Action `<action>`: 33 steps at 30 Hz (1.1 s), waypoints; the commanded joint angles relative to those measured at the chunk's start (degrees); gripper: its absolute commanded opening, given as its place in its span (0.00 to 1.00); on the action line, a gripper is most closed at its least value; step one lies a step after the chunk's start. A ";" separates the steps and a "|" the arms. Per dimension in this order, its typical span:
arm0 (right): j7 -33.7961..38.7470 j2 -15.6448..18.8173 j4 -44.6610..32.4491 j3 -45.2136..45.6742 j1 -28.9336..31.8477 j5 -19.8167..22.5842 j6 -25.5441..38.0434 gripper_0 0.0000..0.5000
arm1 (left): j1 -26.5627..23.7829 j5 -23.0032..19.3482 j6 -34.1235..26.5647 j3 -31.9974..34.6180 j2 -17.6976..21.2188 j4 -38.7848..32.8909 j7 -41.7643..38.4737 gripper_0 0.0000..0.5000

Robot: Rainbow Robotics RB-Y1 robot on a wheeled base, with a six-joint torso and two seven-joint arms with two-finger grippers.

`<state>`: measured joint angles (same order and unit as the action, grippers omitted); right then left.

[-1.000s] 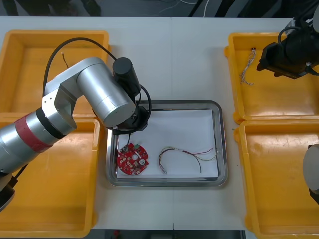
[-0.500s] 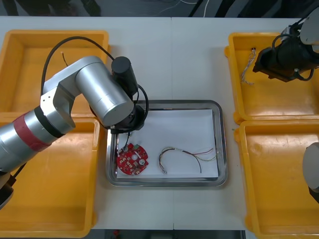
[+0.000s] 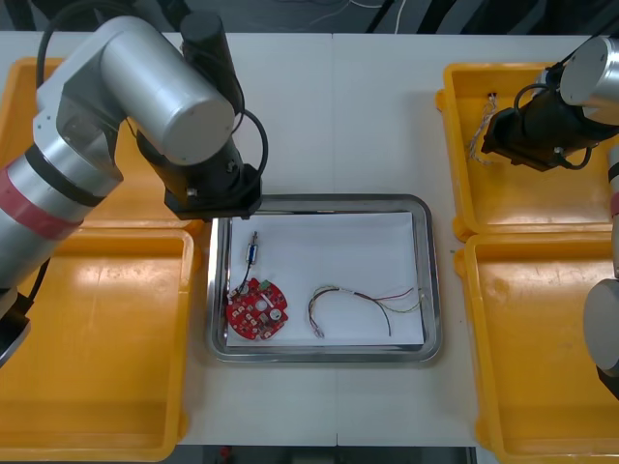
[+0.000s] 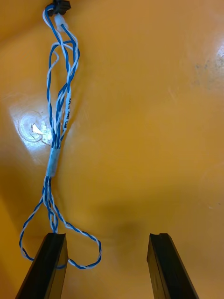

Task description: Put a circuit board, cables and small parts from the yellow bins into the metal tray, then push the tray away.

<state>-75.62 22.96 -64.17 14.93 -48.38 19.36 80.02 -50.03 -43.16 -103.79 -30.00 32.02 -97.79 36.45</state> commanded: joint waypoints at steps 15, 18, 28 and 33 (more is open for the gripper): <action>1.26 -3.28 -0.70 -1.04 -1.63 -1.34 -1.27 1.00 | -11.31 2.21 -6.21 15.41 1.81 10.25 5.13 1.00; 1.26 -3.36 -0.70 -1.48 -1.10 -1.34 -2.15 1.00 | -12.02 3.44 -6.21 17.26 2.08 13.06 8.38 1.00; 1.09 -3.45 -0.70 -2.10 -0.66 -1.34 -2.76 0.30 | -14.39 6.87 -6.21 20.86 3.22 21.76 17.26 1.00; 0.65 -3.36 -0.70 -2.18 -0.22 -1.34 -2.85 0.00 | -15.27 8.54 -2.91 22.36 3.66 26.60 22.27 1.00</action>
<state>-75.62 20.07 -64.16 13.92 -48.34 18.39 77.79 -61.47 -35.89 -108.71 -9.74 32.97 -72.86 55.65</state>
